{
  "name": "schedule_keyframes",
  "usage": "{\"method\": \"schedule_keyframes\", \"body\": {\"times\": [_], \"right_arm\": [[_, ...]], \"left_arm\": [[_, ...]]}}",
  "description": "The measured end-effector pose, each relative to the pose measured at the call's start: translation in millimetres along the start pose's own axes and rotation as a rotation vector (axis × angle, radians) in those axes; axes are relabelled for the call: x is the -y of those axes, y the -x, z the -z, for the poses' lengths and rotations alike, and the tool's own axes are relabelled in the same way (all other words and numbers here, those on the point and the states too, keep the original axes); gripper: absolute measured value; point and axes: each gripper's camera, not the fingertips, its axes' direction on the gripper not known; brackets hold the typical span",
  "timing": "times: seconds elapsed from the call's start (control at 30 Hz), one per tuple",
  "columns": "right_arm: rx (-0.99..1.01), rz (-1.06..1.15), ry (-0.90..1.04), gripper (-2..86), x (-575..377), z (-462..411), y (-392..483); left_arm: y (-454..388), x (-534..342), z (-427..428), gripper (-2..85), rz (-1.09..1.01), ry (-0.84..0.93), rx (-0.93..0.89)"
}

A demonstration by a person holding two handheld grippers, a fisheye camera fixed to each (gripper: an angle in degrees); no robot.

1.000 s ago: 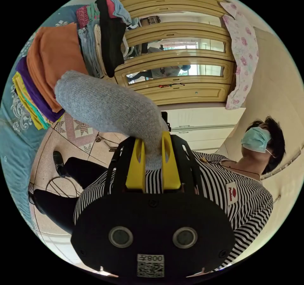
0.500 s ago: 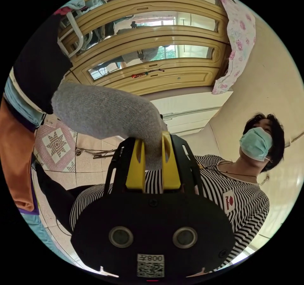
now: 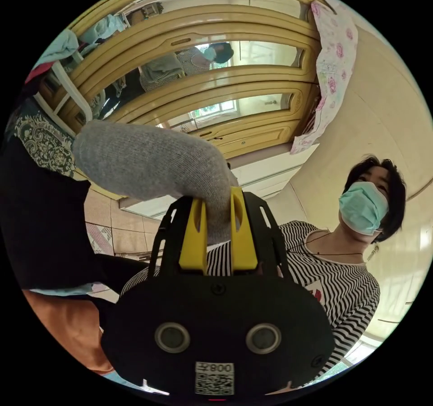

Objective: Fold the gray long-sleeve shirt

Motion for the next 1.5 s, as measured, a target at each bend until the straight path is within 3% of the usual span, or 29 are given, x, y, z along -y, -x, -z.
{"method": "schedule_keyframes", "body": {"times": [0.27, 0.43, 0.6, 0.67, 0.8, 0.87, 0.93, 1.2, 1.3, 1.4, 1.5], "right_arm": [[0.003, 0.200, 0.257, 7.4, 268.8, -105.0, -68.0], [-0.015, 0.388, 0.398, 7.5, 441.3, -194.8, -57.3], [-0.204, 0.528, 0.490, 7.8, 556.7, -284.8, -49.9], [-0.360, 0.539, 0.535, 8.0, 588.0, -331.0, -78.0], [-0.663, 0.470, 0.649, 7.9, 603.4, -407.7, -169.1], [-0.854, 0.377, 0.794, 7.4, 596.7, -450.5, -245.2], [-0.933, 0.357, 0.833, 7.1, 587.8, -461.8, -274.6], [-0.842, 0.645, 0.421, 2.3, 551.1, -413.1, -174.6], [-0.720, 0.716, 0.491, 0.9, 518.6, -449.2, -167.4], [-0.870, 0.662, 0.648, 0.3, 505.1, -509.3, -215.4], [-0.813, 0.589, 0.668, 0.1, 508.3, -522.6, -241.6]], "left_arm": [[12.5, 133.7, 87.8, 9.1, -0.081, -0.288, 0.192], [-8.9, 214.2, 142.0, 9.2, -0.178, -0.455, 0.398], [16.2, 273.3, 176.6, 9.4, -0.135, -0.596, 0.527], [62.5, 290.6, 181.1, 9.7, -0.023, -0.652, 0.563], [167.7, 303.2, 174.4, 10.0, 0.276, -0.684, 0.520], [227.5, 302.1, 160.6, 10.0, 0.494, -0.659, 0.474], [239.2, 300.3, 151.9, 9.9, 0.448, -0.706, 0.432], [235.6, 315.4, 124.9, 10.0, 0.407, -0.780, 0.492], [234.4, 321.3, 113.7, 10.2, 0.398, -0.772, 0.525], [227.2, 317.6, 105.6, 10.4, 0.395, -0.755, 0.552], [204.8, 304.0, 95.7, 9.7, 0.389, -0.748, 0.676]]}}
